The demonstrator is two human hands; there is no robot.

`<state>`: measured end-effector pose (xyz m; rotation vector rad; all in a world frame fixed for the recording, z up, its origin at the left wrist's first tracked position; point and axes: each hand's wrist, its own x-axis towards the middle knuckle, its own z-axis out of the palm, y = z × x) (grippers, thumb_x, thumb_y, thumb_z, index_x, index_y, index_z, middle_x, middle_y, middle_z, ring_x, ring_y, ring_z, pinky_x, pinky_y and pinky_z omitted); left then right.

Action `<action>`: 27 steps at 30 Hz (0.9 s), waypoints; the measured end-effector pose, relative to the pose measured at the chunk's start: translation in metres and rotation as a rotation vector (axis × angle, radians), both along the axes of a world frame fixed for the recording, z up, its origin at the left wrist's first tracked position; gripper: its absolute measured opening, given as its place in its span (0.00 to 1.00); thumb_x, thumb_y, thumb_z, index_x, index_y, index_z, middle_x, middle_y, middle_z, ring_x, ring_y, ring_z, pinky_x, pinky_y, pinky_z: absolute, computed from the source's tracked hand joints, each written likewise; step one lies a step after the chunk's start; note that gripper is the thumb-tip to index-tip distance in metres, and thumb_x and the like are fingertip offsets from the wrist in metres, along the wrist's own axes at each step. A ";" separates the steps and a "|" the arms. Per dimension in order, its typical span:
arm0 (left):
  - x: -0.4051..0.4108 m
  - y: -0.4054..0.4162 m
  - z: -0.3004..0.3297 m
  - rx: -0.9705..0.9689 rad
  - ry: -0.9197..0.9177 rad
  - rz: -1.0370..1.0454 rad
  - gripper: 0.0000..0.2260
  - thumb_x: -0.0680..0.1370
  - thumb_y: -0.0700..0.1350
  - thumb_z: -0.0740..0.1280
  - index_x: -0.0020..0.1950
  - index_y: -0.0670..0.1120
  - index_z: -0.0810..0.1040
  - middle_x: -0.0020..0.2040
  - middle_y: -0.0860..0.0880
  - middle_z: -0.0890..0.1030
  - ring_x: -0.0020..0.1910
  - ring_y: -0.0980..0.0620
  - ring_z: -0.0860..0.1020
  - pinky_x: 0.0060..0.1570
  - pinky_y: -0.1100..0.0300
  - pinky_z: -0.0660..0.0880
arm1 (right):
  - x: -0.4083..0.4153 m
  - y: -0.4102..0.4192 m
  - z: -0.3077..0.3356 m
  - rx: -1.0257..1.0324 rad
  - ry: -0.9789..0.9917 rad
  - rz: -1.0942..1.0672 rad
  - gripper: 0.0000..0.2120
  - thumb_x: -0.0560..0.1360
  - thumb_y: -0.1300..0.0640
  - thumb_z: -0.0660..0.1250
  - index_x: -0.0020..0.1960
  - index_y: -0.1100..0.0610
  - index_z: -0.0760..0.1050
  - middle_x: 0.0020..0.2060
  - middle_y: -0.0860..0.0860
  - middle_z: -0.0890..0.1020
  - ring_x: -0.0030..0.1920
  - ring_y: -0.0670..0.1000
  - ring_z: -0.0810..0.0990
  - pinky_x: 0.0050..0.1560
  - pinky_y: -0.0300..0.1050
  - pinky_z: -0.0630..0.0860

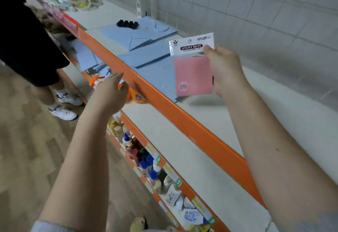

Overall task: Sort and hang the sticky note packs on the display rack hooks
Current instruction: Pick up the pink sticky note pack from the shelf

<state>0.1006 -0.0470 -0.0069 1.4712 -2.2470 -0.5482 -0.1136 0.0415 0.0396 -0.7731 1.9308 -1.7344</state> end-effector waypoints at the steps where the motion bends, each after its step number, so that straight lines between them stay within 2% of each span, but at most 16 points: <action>1: 0.016 -0.004 -0.004 0.036 -0.011 0.038 0.20 0.82 0.44 0.56 0.74 0.43 0.63 0.74 0.43 0.65 0.72 0.44 0.64 0.68 0.53 0.61 | 0.013 -0.010 -0.001 -0.014 0.001 0.037 0.14 0.73 0.51 0.65 0.38 0.62 0.75 0.37 0.55 0.79 0.39 0.52 0.75 0.43 0.50 0.73; 3: 0.049 -0.011 -0.011 0.072 -0.038 0.098 0.19 0.81 0.43 0.56 0.71 0.41 0.67 0.71 0.40 0.69 0.68 0.41 0.68 0.66 0.50 0.65 | 0.040 -0.029 -0.001 -0.036 0.000 0.105 0.16 0.69 0.48 0.65 0.36 0.62 0.73 0.36 0.55 0.78 0.38 0.53 0.75 0.45 0.52 0.74; 6: 0.099 -0.018 -0.016 0.092 -0.048 0.212 0.20 0.81 0.44 0.56 0.73 0.44 0.66 0.70 0.42 0.70 0.68 0.42 0.69 0.63 0.55 0.65 | 0.089 -0.060 -0.002 -0.058 -0.031 0.223 0.24 0.66 0.45 0.64 0.43 0.68 0.72 0.36 0.55 0.73 0.38 0.53 0.72 0.42 0.51 0.72; 8: 0.131 -0.023 -0.017 0.099 -0.021 0.282 0.18 0.81 0.43 0.56 0.71 0.43 0.67 0.66 0.41 0.73 0.66 0.42 0.70 0.56 0.57 0.66 | 0.127 -0.081 -0.006 -0.047 -0.030 0.302 0.17 0.70 0.47 0.66 0.36 0.62 0.72 0.35 0.55 0.72 0.37 0.52 0.70 0.40 0.50 0.71; 9: 0.149 -0.026 -0.017 0.100 -0.008 0.319 0.18 0.81 0.43 0.56 0.71 0.43 0.67 0.67 0.42 0.73 0.66 0.43 0.70 0.56 0.58 0.65 | 0.147 -0.091 -0.010 -0.037 -0.025 0.345 0.15 0.73 0.50 0.66 0.33 0.57 0.71 0.34 0.55 0.72 0.37 0.52 0.71 0.39 0.50 0.71; 10: 0.168 -0.028 -0.018 0.101 -0.007 0.357 0.19 0.82 0.44 0.56 0.73 0.44 0.65 0.69 0.44 0.71 0.68 0.44 0.68 0.59 0.60 0.64 | 0.167 -0.102 -0.013 -0.030 -0.015 0.392 0.15 0.75 0.52 0.65 0.32 0.55 0.71 0.35 0.56 0.74 0.37 0.52 0.72 0.39 0.50 0.72; 12: 0.212 -0.033 -0.023 0.118 -0.018 0.444 0.22 0.82 0.46 0.55 0.76 0.45 0.58 0.75 0.47 0.63 0.73 0.48 0.62 0.67 0.60 0.59 | 0.208 -0.124 -0.020 -0.022 0.016 0.485 0.14 0.76 0.52 0.65 0.34 0.58 0.74 0.36 0.56 0.77 0.38 0.53 0.73 0.40 0.52 0.74; 14: 0.257 -0.034 -0.028 0.145 -0.012 0.533 0.23 0.82 0.47 0.54 0.77 0.45 0.56 0.76 0.47 0.61 0.74 0.48 0.60 0.69 0.59 0.57 | 0.250 -0.139 -0.024 -0.016 0.047 0.596 0.14 0.78 0.53 0.64 0.35 0.57 0.74 0.36 0.54 0.76 0.39 0.53 0.72 0.41 0.50 0.72; 18: 0.333 -0.020 -0.031 0.144 -0.025 0.699 0.23 0.83 0.45 0.54 0.77 0.42 0.57 0.76 0.45 0.61 0.74 0.48 0.60 0.69 0.61 0.55 | 0.322 -0.157 -0.040 0.007 0.066 0.788 0.15 0.79 0.53 0.63 0.34 0.54 0.73 0.33 0.51 0.76 0.38 0.52 0.73 0.42 0.51 0.72; 21: 0.396 0.006 -0.034 0.167 -0.026 0.900 0.22 0.82 0.45 0.54 0.76 0.42 0.58 0.76 0.45 0.61 0.74 0.48 0.60 0.69 0.62 0.55 | 0.394 -0.165 -0.047 -0.008 0.097 0.996 0.13 0.79 0.55 0.64 0.35 0.53 0.75 0.36 0.52 0.79 0.39 0.51 0.74 0.42 0.47 0.71; 25: 0.467 0.064 -0.030 0.173 -0.040 1.201 0.22 0.83 0.45 0.53 0.76 0.43 0.58 0.76 0.45 0.61 0.74 0.47 0.60 0.69 0.60 0.56 | 0.491 -0.153 -0.053 -0.013 0.044 1.279 0.10 0.80 0.56 0.63 0.41 0.56 0.77 0.34 0.47 0.78 0.31 0.42 0.72 0.33 0.37 0.69; 27: 0.493 0.099 -0.028 0.173 -0.046 1.335 0.21 0.83 0.44 0.53 0.75 0.42 0.60 0.75 0.44 0.62 0.73 0.47 0.61 0.68 0.61 0.57 | 0.535 -0.142 -0.058 -0.007 0.030 1.390 0.09 0.79 0.56 0.63 0.43 0.58 0.77 0.33 0.48 0.76 0.31 0.43 0.70 0.31 0.37 0.67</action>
